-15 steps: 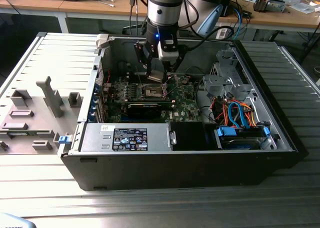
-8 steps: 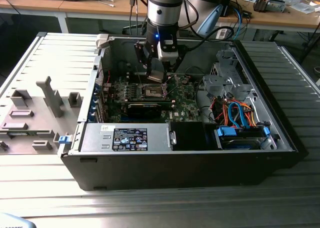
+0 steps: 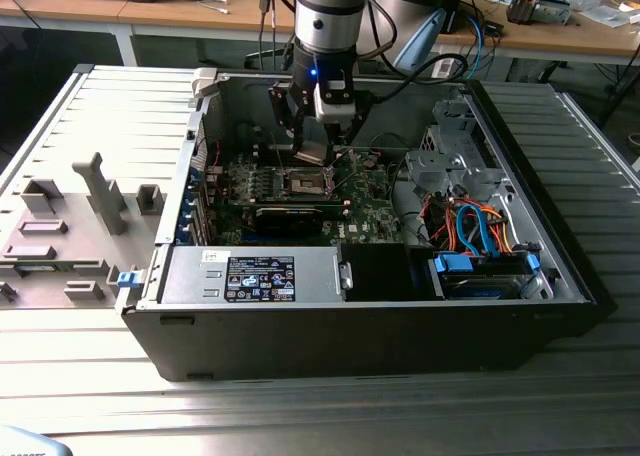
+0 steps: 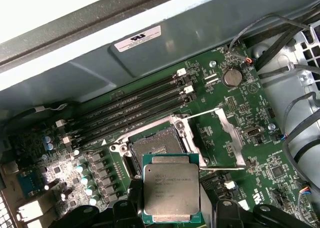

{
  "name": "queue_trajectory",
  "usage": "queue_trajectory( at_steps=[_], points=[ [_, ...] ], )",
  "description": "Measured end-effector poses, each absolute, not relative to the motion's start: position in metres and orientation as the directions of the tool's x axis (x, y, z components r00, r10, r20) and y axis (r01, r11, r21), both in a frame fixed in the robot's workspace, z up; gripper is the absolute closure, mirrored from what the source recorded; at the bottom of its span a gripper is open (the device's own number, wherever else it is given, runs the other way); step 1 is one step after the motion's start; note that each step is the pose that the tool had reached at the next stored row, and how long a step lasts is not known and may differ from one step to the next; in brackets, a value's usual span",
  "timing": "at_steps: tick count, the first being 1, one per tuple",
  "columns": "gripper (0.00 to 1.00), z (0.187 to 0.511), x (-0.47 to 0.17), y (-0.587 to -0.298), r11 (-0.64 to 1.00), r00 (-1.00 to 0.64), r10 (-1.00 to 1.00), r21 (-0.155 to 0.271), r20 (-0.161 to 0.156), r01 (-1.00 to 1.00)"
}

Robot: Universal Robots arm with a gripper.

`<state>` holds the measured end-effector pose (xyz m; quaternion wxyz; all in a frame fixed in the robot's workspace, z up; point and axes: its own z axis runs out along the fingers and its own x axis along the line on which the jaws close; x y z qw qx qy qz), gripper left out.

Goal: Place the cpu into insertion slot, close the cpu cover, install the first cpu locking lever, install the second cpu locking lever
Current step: 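Place the cpu into insertion slot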

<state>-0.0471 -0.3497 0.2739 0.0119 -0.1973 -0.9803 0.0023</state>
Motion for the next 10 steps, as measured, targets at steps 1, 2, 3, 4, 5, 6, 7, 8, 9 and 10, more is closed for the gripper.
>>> queue_trajectory(
  at_steps=[1, 2, 3, 4, 5, 6, 7, 8, 9, 10],
  points=[
    [0.45, 0.2738, -0.0471, -0.3497, 0.921, -0.921, 0.389, -0.009, 0.022, 0.388],
    [0.45, 0.2738, -0.0471, -0.3497, 0.921, -0.921, 0.390, -0.009, 0.022, 0.390],
    [0.45, 0.2737, -0.0471, -0.3497, 0.920, -0.920, 0.391, -0.009, 0.022, 0.391],
    [0.45, 0.2736, -0.0471, -0.3497, 0.920, -0.919, 0.393, -0.009, 0.022, 0.393],
    [0.45, 0.2735, -0.0471, -0.3497, 0.919, -0.919, 0.394, -0.009, 0.022, 0.394],
    [0.45, 0.2734, -0.0471, -0.3497, 0.918, -0.918, 0.396, -0.009, 0.022, 0.396],
    [0.45, 0.2733, -0.0471, -0.3497, 0.917, -0.917, 0.398, -0.009, 0.022, 0.398],
    [0.45, 0.2733, -0.0471, -0.3497, 0.917, -0.916, 0.400, -0.009, 0.022, 0.400],
    [0.45, 0.2731, -0.0471, -0.3497, 0.915, -0.915, 0.403, -0.009, 0.022, 0.403],
    [0.45, 0.2731, -0.0471, -0.3497, 0.914, -0.914, 0.405, -0.009, 0.022, 0.405]
  ],
)
